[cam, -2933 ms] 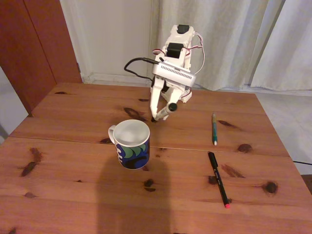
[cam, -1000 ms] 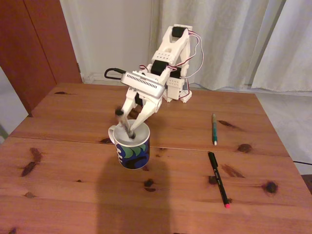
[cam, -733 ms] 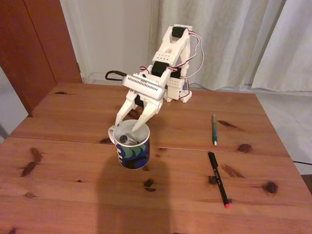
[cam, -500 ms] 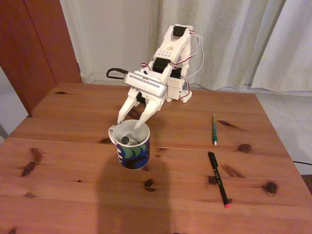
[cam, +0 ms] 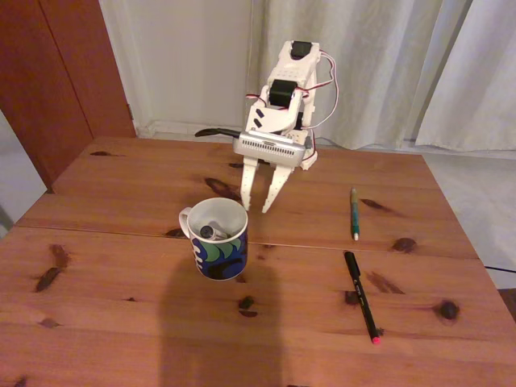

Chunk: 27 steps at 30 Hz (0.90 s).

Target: Clean up the desk and place the pens and markers into the cup

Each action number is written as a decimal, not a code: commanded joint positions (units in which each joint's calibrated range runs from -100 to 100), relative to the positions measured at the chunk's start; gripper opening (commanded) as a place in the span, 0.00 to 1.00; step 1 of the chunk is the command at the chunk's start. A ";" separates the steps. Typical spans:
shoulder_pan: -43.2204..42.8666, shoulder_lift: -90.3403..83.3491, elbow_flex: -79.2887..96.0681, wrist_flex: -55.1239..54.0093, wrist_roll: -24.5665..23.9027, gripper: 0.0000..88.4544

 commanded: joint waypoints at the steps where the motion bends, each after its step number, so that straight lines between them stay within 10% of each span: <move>1: -0.20 -2.82 -3.73 0.68 -1.34 0.10; 16: -7.76 -2.65 -6.26 2.40 -1.45 0.11; 27: -17.57 3.14 -16.63 25.02 -9.62 0.11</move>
